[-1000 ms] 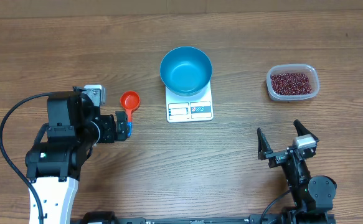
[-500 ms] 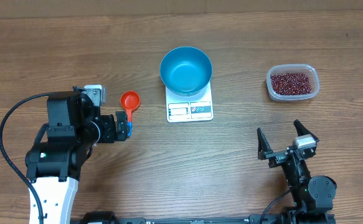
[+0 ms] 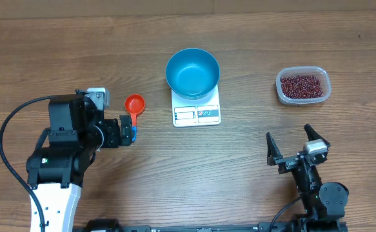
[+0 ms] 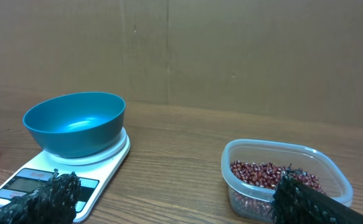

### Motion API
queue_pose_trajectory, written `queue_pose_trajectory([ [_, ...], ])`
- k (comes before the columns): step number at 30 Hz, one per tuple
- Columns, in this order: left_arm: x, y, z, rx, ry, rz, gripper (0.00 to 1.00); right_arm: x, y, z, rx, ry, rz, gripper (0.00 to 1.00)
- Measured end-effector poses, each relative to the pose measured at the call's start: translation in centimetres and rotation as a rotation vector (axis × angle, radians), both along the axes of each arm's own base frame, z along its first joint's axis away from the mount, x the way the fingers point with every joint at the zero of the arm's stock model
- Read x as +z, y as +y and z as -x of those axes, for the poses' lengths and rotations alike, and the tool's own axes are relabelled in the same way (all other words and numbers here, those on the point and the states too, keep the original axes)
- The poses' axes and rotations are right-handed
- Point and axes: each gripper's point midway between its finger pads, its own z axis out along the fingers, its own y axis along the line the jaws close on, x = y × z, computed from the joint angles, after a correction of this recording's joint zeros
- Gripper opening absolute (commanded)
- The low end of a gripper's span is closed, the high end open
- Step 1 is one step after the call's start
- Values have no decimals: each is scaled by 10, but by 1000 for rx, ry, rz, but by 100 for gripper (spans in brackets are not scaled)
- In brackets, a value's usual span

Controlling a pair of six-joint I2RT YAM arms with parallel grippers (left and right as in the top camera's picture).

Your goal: Scoop item into bowl and weigh 150g on scale

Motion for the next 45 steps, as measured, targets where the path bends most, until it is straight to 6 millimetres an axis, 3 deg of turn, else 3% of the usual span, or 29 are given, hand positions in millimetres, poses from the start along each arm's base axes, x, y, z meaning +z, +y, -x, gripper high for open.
queue_pose_trajectory([
  [33,0,3,-2,6,-5,-15,99,0,0,0,0,1,0,100],
  [45,-38,7,-24,-22,116,-60,99,0,0,0,0,0,0,100],
])
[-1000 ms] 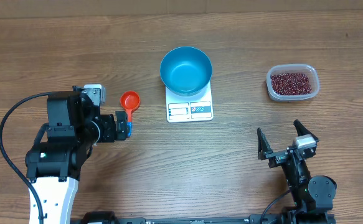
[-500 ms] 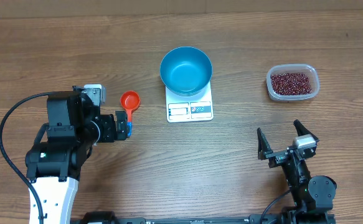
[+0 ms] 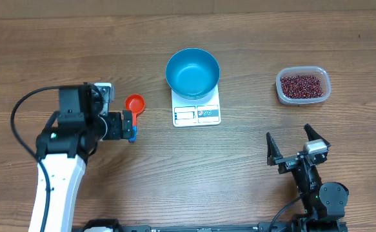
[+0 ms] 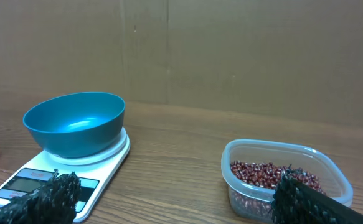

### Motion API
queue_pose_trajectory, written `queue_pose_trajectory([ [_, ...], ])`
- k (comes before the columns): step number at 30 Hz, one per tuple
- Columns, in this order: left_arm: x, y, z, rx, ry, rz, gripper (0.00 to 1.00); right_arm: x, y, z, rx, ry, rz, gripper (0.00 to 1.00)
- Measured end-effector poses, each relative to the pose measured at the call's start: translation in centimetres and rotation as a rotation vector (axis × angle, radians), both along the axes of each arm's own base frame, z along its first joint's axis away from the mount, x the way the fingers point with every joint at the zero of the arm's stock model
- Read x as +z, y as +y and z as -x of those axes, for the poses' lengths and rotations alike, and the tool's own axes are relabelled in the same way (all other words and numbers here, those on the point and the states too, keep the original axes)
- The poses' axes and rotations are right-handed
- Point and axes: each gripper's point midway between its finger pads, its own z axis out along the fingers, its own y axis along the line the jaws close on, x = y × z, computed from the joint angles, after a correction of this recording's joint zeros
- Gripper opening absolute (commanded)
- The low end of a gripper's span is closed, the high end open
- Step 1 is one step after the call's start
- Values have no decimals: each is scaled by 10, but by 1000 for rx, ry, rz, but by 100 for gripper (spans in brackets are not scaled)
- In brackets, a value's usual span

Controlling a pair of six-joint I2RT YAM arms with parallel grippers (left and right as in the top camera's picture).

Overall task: Scoop item into bowl and weigh 150g on scale
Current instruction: 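Extend the left gripper forward over the red cup's bowl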

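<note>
The red scoop [image 3: 135,103] lies on the table left of the scale, its blue handle end [image 3: 133,133] pointing toward the front. My left gripper [image 3: 129,125] is right at that handle; the overhead view does not show whether its fingers are closed on it. The blue bowl [image 3: 192,72] stands empty on the white scale [image 3: 197,113], also seen as bowl [image 4: 74,123] on scale [image 4: 25,183]. A clear tub of red beans [image 3: 303,86] sits at the right, seen too as the tub [image 4: 284,177]. My right gripper [image 3: 293,145] rests open near the front, apart from everything.
Black cable [image 3: 21,122] loops out from the left arm. A brown cardboard wall [image 4: 231,56] stands behind the table. Bare wood [image 3: 239,148] lies between scale, tub and right gripper.
My left arm has shifted a little toward the back and right, so its gripper now sits higher along the scoop's handle. The scoop, bowl, scale, tub and right arm have not moved.
</note>
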Motion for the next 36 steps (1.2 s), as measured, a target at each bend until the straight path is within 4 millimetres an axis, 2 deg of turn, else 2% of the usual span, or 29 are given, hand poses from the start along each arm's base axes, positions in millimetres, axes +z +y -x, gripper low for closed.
queue_pose_trajectory([
  [3,-1,1,-10,-3,15,-7,99,0,0,0,0,0,0,100],
  [9,13,3,-36,-18,1,-27,100,0,0,0,0,0,0,100],
  [12,13,4,-47,-24,28,-38,100,0,0,0,0,0,0,100],
  [21,-16,8,-69,-34,144,-60,100,0,0,0,0,0,0,100],
  [30,-44,9,-72,-57,226,-70,99,0,0,0,0,0,0,100],
  [36,-55,9,-81,-57,226,-70,100,0,0,0,0,0,0,100],
])
